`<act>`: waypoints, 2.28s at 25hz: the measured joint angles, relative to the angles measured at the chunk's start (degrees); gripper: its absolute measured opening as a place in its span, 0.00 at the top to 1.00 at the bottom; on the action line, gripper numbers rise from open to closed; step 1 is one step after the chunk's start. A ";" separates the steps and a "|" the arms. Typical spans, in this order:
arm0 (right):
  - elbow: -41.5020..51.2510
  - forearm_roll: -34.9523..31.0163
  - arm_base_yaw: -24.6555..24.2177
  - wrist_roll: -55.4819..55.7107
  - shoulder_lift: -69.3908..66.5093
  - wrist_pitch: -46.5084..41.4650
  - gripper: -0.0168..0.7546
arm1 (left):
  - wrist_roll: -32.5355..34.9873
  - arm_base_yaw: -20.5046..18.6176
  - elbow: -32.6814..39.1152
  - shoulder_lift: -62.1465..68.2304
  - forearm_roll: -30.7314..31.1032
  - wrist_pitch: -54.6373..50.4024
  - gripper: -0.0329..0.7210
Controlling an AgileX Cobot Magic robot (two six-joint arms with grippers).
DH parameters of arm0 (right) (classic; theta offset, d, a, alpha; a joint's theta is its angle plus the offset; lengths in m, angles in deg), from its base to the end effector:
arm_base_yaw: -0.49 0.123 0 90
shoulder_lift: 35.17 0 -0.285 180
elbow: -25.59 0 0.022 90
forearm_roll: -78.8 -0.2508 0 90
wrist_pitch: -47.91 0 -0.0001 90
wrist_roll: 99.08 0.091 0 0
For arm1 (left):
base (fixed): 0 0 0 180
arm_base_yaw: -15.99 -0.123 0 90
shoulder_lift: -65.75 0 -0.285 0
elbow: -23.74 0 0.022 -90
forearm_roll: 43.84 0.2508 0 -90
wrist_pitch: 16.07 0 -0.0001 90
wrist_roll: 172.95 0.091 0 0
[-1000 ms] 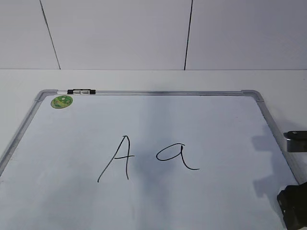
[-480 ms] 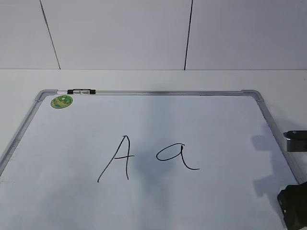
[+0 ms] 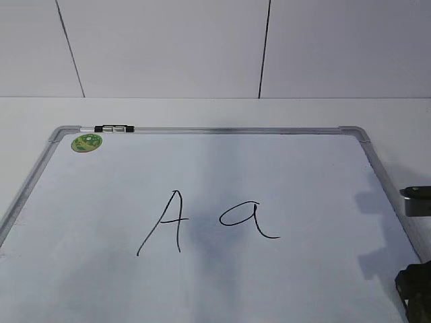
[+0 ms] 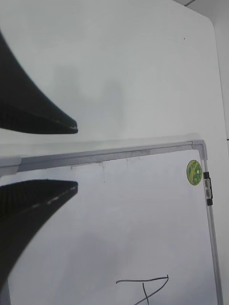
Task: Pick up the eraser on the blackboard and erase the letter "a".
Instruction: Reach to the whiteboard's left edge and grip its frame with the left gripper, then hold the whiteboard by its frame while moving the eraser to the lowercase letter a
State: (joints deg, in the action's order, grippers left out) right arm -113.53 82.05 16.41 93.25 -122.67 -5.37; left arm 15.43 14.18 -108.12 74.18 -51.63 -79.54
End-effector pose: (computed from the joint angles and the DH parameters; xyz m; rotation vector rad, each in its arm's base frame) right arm 0.1888 0.0496 0.1784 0.1518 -3.1198 0.0792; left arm -0.0061 -0.0112 0.2763 0.1295 2.0836 -0.0562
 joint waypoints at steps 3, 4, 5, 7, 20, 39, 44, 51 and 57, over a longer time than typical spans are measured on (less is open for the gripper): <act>-0.53 0.00 0.00 0.00 0.00 -1.59 0.26 | 0.00 0.00 0.00 0.00 0.00 0.00 0.62; -1.13 0.00 0.00 0.00 0.00 -2.34 0.26 | 0.00 0.00 0.00 0.00 0.00 0.00 0.62; -1.70 0.00 0.00 0.00 0.00 -3.13 0.26 | 0.00 0.00 0.00 0.00 0.00 0.00 0.62; -3.36 0.00 0.00 0.00 0.00 -4.86 0.26 | 0.00 0.00 0.00 0.00 0.00 0.00 0.62; -14.10 0.00 0.00 0.00 0.00 -13.58 0.26 | 0.00 0.00 0.00 0.00 0.00 0.00 0.62; -15.95 -1.87 0.00 0.00 7.07 -16.53 0.26 | -0.69 0.00 -3.57 23.20 -5.93 2.58 0.43; -15.95 -2.48 0.00 -0.08 7.20 -16.53 0.26 | -0.80 0.00 -7.62 39.42 -6.92 3.82 0.43; -15.95 -2.57 0.00 -0.47 7.20 -15.89 0.26 | -0.90 0.00 -18.37 62.09 -6.53 6.47 0.47; -15.95 -2.59 0.00 -0.56 7.20 -15.89 0.26 | 0.22 0.00 -26.84 78.76 -5.37 7.63 0.50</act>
State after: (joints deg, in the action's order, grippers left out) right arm -129.48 79.46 16.41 92.68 -115.47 -21.26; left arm 15.65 14.18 -134.96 152.93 -56.99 -71.92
